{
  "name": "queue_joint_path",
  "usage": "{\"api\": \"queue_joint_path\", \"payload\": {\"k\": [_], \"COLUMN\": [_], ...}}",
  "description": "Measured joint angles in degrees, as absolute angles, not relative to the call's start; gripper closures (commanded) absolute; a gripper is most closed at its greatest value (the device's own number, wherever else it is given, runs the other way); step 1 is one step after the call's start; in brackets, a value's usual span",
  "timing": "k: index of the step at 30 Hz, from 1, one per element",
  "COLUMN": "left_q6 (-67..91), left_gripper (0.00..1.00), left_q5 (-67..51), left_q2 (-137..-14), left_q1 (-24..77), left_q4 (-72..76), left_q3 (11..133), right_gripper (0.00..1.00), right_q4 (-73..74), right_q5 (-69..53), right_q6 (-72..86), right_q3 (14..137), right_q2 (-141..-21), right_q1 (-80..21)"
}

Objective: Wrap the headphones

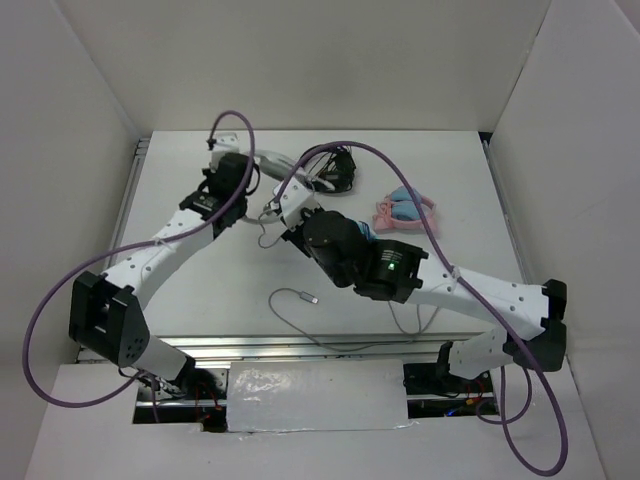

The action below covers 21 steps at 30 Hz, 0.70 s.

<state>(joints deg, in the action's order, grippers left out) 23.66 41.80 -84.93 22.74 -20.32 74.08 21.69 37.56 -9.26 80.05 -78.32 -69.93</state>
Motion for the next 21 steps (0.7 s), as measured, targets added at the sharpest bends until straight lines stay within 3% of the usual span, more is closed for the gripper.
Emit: {"api": "queue_joint_path", "payload": {"k": [7, 13, 21], "left_q6": [12.95, 6.0, 0.93], "left_gripper": [1.0, 1.0, 1.0], "left_q5": [35.4, 21.26, 9.54], "left_q2": [-78.02, -62.57, -54.72], "left_q1": [30.28, 32.69, 44.84], "left_q4": [-9.21, -4.51, -5.21], "left_q3": [56.97, 46.94, 46.46], "right_gripper": [1.0, 1.0, 1.0], "right_q4": [18.17, 17.72, 18.2], "right_q5": [43.22, 37.98, 25.56], "right_q6": [-23.07, -27.07, -26.81], "right_q3": [82.65, 86.04, 108.51], "right_q2": [-74.83, -74.67, -87.44], "right_q1": [-65.06, -50.17, -34.98]}}
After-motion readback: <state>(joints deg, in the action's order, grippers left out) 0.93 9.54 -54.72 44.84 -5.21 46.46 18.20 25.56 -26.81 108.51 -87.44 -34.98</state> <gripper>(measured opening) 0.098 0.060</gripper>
